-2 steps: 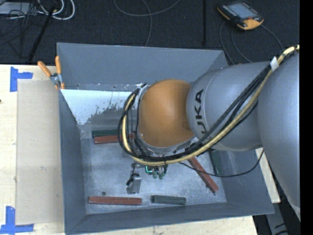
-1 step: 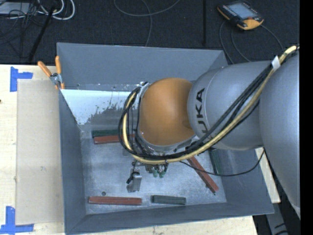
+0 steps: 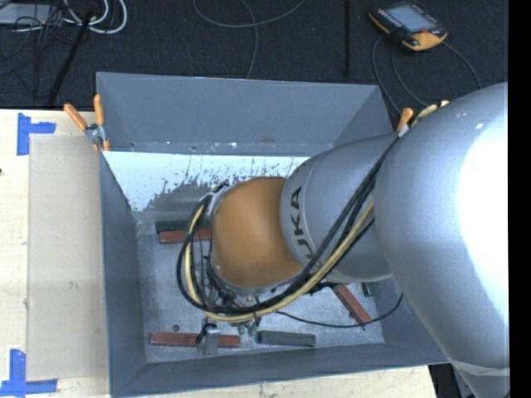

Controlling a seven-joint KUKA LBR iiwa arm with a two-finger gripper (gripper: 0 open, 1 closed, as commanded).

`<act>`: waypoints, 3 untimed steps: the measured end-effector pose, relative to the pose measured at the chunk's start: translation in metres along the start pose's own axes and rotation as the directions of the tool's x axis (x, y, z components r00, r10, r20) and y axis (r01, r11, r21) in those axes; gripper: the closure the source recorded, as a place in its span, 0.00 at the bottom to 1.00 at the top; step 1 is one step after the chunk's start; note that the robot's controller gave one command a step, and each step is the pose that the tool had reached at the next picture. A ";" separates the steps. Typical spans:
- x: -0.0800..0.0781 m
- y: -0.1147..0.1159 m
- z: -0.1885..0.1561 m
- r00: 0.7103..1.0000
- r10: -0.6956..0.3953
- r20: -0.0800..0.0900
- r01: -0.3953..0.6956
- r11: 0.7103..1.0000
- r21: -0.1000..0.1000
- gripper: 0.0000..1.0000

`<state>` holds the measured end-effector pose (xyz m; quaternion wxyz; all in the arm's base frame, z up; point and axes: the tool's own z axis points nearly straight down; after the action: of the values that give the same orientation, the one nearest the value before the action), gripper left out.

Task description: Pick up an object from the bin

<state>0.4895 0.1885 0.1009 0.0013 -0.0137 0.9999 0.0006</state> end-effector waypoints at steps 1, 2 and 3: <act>0.012 0.003 0.014 1.000 -0.029 -0.007 0.029 1.000 0.002 0.00; 0.006 0.026 0.001 0.999 0.034 -0.003 -0.034 0.999 0.001 0.00; 0.000 0.037 0.031 1.000 0.020 -0.005 -0.020 1.000 0.002 0.00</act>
Offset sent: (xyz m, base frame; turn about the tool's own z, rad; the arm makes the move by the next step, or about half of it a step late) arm -0.0067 0.0250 -0.0004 0.0346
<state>0.4882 0.2257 0.0697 -0.0012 -0.0039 1.0000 -0.0002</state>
